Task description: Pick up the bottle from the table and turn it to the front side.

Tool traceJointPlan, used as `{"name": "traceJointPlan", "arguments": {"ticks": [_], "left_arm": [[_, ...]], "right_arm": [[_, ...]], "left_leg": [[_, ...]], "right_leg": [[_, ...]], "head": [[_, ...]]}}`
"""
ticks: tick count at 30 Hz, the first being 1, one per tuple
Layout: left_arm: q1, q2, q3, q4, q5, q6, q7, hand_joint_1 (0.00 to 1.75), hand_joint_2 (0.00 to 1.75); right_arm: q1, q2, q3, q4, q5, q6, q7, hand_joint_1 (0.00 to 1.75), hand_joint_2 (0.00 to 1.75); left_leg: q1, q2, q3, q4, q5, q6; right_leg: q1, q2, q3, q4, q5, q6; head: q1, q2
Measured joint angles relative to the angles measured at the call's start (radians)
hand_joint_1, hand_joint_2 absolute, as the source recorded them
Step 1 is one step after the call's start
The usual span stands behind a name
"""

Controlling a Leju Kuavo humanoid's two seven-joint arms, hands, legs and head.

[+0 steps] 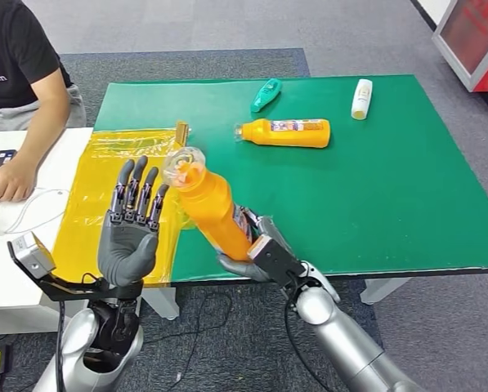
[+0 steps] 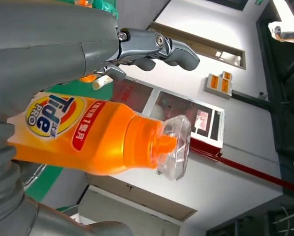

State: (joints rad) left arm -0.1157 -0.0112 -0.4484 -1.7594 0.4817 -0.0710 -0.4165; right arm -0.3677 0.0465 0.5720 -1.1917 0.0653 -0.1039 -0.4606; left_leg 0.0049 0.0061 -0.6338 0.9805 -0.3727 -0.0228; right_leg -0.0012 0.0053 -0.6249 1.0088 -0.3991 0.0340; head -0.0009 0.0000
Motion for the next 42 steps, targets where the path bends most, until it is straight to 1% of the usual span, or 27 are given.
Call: {"name": "traceJointPlan", "arguments": {"ticks": [3,8,15,16,17,19,20,21,23,29,35,42], "left_arm": [[0.0,0.005,-0.002,-0.001,-0.005,0.012,-0.001,0.0,1.75],[0.0,0.011,-0.002,0.0,-0.018,0.037,0.0,0.0,1.75],[-0.007,0.021,-0.001,0.013,-0.024,0.06,0.036,0.0,1.75],[-0.01,0.022,-0.001,0.017,-0.023,0.06,0.04,0.0,1.75],[-0.013,0.023,0.0,0.021,-0.022,0.061,0.044,0.0,1.75],[-0.019,0.023,0.002,0.028,-0.016,0.061,0.054,0.0,1.75],[-0.022,0.023,0.003,0.033,-0.012,0.061,0.062,0.0,1.75],[-0.026,0.023,0.004,0.037,-0.008,0.062,0.072,0.0,1.75],[-0.03,0.022,0.004,0.046,-0.002,0.068,0.092,0.0,1.75],[-0.036,0.019,0.004,0.077,0.025,0.073,0.126,0.0,1.75],[-0.045,0.019,0.0,0.098,0.073,0.031,0.18,0.0,1.75],[-0.047,0.026,-0.035,0.115,0.064,-0.017,0.204,0.0,1.75]], "right_arm": [[-0.003,0.0,-0.002,0.006,0.008,-0.003,0.0,1.74,1.75],[-0.006,0.0,0.001,0.008,0.06,-0.031,-0.002,1.75,1.75],[-0.005,0.0,0.018,0.006,0.122,-0.046,0.004,1.74,1.75],[-0.004,0.0,0.022,0.005,0.126,-0.045,0.005,1.71,1.75],[-0.004,0.0,0.027,0.003,0.13,-0.044,0.006,1.63,1.75],[-0.003,0.0,0.035,-0.001,0.138,-0.043,0.012,1.28,1.75],[-0.003,0.0,0.039,-0.003,0.144,-0.045,0.017,1.3,1.75],[-0.002,0.0,0.044,-0.005,0.151,-0.049,0.023,1.38,1.75],[-0.002,0.0,0.051,-0.007,0.162,-0.055,0.033,1.73,1.75],[-0.002,0.0,0.058,-0.025,0.18,-0.059,0.043,1.75,1.75],[-0.005,0.0,0.057,-0.034,0.179,-0.062,0.05,1.75,1.75],[-0.023,0.0,0.055,-0.035,0.179,-0.063,0.05,1.75,1.75]], "left_leg": [[0.0,0.0,0.0,0.0,0.0,0.0],[0.0,0.0,0.0,0.0,0.0,0.0],[0.0,0.0,0.0,0.0,0.0,0.0],[0.0,0.0,0.0,0.0,0.0,0.0],[0.0,0.0,0.0,0.0,0.0,0.0],[0.0,0.0,0.0,0.0,0.0,0.0],[0.0,0.0,0.0,0.0,0.0,0.0],[0.0,0.0,0.0,0.0,0.0,0.0],[0.0,0.0,0.0,0.0,0.0,0.0],[0.0,0.0,0.0,0.0,0.0,0.0],[0.0,0.0,0.0,0.0,0.0,0.0],[0.0,0.0,0.0,0.0,0.0,0.0]], "right_leg": [[0.0,0.0,0.0,0.0,0.0,0.0],[0.0,0.0,0.0,0.0,0.0,0.0],[0.0,0.0,0.0,0.0,0.0,0.0],[0.0,0.0,0.0,0.0,0.0,0.0],[0.0,0.0,0.0,0.0,0.0,0.0],[0.0,0.0,0.0,0.0,0.0,0.0],[0.0,0.0,0.0,0.0,0.0,0.0],[0.0,0.0,0.0,0.0,0.0,0.0],[0.0,0.0,0.0,0.0,0.0,0.0],[0.0,0.0,0.0,0.0,0.0,0.0],[0.0,0.0,-0.001,0.0,0.0,0.0],[0.0,0.0,-0.001,0.0,0.0,0.0]], "head": [[0.0,0.0],[0.0,0.0],[0.0,0.0],[0.0,0.0],[0.0,0.0],[0.0,0.0],[0.0,0.0],[0.0,0.0],[0.0,0.0],[0.0,0.0],[0.0,0.0],[0.0,0.0]]}}
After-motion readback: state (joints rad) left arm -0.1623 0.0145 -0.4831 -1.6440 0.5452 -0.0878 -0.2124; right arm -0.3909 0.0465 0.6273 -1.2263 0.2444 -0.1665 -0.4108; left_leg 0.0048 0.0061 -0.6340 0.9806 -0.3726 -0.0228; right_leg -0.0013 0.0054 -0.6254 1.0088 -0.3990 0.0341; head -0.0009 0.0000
